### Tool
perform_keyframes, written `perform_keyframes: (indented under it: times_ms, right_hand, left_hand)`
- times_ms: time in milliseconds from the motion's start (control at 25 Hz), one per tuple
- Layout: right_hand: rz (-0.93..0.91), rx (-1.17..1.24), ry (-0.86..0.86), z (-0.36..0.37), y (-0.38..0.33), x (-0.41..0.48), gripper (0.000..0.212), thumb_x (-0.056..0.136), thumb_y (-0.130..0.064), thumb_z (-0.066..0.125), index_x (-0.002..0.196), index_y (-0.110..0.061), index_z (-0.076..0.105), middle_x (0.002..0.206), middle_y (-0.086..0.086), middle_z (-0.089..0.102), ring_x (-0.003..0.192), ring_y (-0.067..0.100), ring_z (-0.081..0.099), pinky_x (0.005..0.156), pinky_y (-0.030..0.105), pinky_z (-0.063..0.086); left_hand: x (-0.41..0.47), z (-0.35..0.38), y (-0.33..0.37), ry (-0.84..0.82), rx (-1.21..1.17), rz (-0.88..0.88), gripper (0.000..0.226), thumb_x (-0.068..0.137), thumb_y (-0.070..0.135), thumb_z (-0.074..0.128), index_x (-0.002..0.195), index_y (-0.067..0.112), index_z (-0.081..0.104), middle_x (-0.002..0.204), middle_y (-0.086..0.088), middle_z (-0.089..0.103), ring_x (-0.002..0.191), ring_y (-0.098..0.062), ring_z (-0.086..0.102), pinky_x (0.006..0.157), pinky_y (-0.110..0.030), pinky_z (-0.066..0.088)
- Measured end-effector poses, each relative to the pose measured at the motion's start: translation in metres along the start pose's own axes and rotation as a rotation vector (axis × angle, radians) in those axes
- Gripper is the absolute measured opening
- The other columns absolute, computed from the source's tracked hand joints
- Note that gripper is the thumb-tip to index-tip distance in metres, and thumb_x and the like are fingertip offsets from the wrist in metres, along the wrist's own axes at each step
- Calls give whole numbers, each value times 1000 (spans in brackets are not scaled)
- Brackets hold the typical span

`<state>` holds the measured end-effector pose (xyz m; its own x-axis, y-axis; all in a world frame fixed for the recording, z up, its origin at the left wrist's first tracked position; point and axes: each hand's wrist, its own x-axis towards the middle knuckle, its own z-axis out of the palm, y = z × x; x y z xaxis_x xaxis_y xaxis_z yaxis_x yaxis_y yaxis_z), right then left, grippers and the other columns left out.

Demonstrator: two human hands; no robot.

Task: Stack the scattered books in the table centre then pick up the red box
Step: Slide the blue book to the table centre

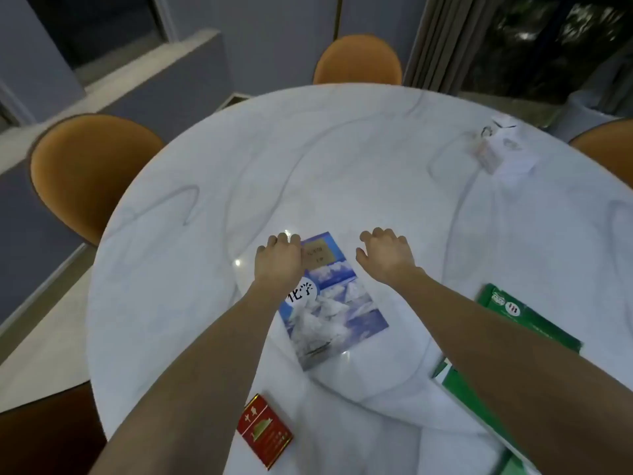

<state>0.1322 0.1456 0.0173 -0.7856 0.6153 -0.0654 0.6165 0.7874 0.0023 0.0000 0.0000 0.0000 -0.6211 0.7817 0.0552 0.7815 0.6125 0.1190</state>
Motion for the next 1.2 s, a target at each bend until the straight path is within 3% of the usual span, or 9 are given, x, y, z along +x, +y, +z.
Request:
perform_keyframes:
  times_ms: [240,600,880,960,1040,1120,1200]
  right_hand:
    - [-3,41,-154,51,-16,-6,37,96,-32,39,124,-9,47,121,15,55,110,31,51,88,41,44]
    - [240,328,-255,81,-22,-12,39,91,-29,54,118,-1,49,123,19,48,115,33,45,92,42,46]
    - [516,595,-360,83,-12,12,52,75,-27,76,115,-2,55,120,18,61,110,32,59,89,35,51]
    - [539,614,-381,81,-11,15,51,75,-24,76,115,-1,54,121,17,61,111,30,60,90,34,51]
    - [538,619,-386,78,-10,16,43,76,-23,75,108,-3,55,116,16,62,104,28,60,80,33,50]
    - [527,642,-400,75,-9,14,33,78,-22,74,98,-6,53,100,14,57,92,27,57,65,29,44]
    - [521,692,-411,75,-2,10,29,79,-20,73,89,-8,48,93,11,51,85,23,51,64,27,41]
  left_hand:
    - [-24,48,-14,-142,-31,-160,43,95,24,41,135,9,37,132,-16,49,118,-32,48,89,-42,45]
    - [-47,80,5,-21,-485,-494,47,88,9,55,132,5,40,137,-21,41,120,-36,40,100,-40,38]
    - [-28,70,2,101,-936,-916,44,85,-1,50,129,1,45,118,-22,63,111,-37,58,93,-40,47]
    - [-27,71,0,80,-981,-935,36,86,0,48,121,1,53,112,-21,67,106,-37,62,92,-41,52]
    - [-28,73,0,67,-972,-897,24,87,3,49,108,2,60,104,-18,69,96,-35,64,85,-41,55]
    - [-29,68,5,77,-1026,-889,22,90,3,48,108,5,59,100,-12,66,87,-27,62,76,-34,53]
    - [-28,63,9,102,-1112,-862,22,92,2,45,109,9,57,99,-10,63,83,-23,59,72,-31,50]
